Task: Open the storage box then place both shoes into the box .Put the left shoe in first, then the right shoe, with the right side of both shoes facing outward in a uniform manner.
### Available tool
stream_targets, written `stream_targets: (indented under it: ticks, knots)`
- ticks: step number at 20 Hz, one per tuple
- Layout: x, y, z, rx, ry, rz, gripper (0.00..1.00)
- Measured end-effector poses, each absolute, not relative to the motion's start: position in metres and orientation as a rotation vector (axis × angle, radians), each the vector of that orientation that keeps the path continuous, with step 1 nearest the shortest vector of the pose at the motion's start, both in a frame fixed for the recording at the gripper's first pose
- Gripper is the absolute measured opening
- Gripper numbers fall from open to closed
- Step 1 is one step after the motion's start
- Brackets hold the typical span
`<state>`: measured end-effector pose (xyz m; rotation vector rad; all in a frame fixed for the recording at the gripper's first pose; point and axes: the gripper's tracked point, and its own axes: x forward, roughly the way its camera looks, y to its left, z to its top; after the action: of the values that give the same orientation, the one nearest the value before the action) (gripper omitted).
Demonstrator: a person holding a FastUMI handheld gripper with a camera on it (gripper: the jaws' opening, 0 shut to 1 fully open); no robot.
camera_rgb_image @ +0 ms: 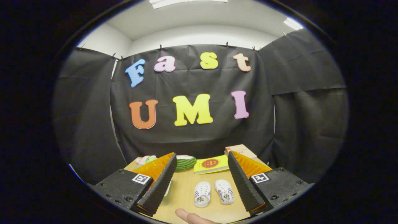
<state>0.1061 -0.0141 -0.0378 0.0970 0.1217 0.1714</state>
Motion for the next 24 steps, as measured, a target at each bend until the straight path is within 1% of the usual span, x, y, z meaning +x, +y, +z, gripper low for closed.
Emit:
stream_targets:
  ticks: [4, 6, 9, 12, 15, 18, 20, 24]
  knots:
    - [0.163, -0.002, -0.07, 0.179, 0.228, 0.276, 1.0]
    - [0.187, 0.006, -0.099, 0.219, 0.322, 0.334, 1.0]
    - [0.218, 0.026, -0.139, 0.298, 0.479, 0.441, 0.97]
    - [0.238, 0.046, -0.182, 0.349, 0.625, 0.536, 0.97]
    - [0.245, 0.077, -0.224, 0.455, 0.796, 0.658, 0.95]
    - [0.236, 0.111, -0.242, 0.595, 0.945, 0.817, 0.93]
    - [0.237, 0.132, -0.256, 0.623, 1.006, 0.906, 0.93]
    - [0.245, 0.16, -0.278, 0.668, 1.068, 1.016, 0.93]
